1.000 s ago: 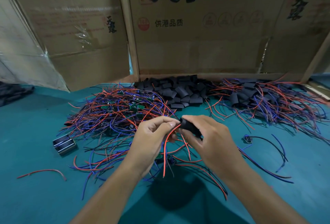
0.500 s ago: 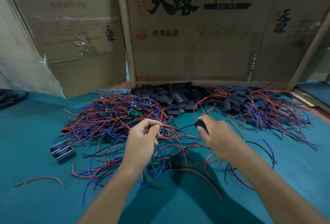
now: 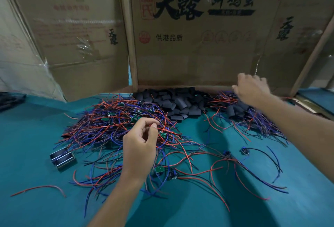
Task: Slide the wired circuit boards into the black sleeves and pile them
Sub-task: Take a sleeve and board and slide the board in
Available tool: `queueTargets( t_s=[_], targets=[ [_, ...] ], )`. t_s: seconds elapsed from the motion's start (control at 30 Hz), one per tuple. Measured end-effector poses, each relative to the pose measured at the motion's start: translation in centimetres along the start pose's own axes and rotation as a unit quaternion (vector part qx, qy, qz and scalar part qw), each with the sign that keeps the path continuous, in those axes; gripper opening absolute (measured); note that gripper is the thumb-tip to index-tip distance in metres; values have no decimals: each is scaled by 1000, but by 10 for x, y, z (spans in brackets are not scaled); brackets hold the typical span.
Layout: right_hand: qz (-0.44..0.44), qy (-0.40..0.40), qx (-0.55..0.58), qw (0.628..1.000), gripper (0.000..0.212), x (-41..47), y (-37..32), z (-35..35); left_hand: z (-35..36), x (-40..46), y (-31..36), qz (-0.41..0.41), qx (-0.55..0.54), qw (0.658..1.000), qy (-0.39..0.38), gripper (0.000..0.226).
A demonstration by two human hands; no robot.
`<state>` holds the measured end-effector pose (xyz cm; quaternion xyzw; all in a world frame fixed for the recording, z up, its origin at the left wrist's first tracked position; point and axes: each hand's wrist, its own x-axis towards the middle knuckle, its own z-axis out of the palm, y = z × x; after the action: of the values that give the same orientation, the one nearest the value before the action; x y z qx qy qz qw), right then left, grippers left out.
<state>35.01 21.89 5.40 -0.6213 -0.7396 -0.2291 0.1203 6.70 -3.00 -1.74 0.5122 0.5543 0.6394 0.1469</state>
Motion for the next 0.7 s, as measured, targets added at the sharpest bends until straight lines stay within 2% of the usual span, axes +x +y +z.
queueTargets(
  t_s=[0.13,0.2,0.27,0.4,0.47,0.5,0.53,0.57,0.63,0.7],
  targets=[
    [-167,-95,70,979,23,-10,-79,21,-4,5,-8,24,58,997,45,24],
    [-192,-128,41,972,29,-18,-111,40,-5,7,-14,20,73,996,50,22],
    [-197,-146,4,969,34,-23,-131,57,-9,8,-20,14,84,995,56,21],
    [-174,-95,-30,980,27,-25,-139,66,-17,13,-26,-3,95,993,71,22],
    [-123,-62,35,990,20,-28,-136,52,-18,14,-28,1,101,993,64,21],
    [-78,-50,112,989,18,-31,-134,42,-18,15,-28,9,103,993,53,20],
    [-28,-55,222,973,20,-37,-132,30,-18,15,-27,15,106,994,29,19],
    [10,-78,341,937,21,-47,-132,17,-18,15,-27,18,110,994,-10,18],
    [49,-123,525,841,11,-76,-129,-5,-21,16,-25,18,131,982,-136,16],
    [68,-159,627,759,26,-112,-125,-21,-28,18,-24,20,187,938,-290,14]
  ],
)
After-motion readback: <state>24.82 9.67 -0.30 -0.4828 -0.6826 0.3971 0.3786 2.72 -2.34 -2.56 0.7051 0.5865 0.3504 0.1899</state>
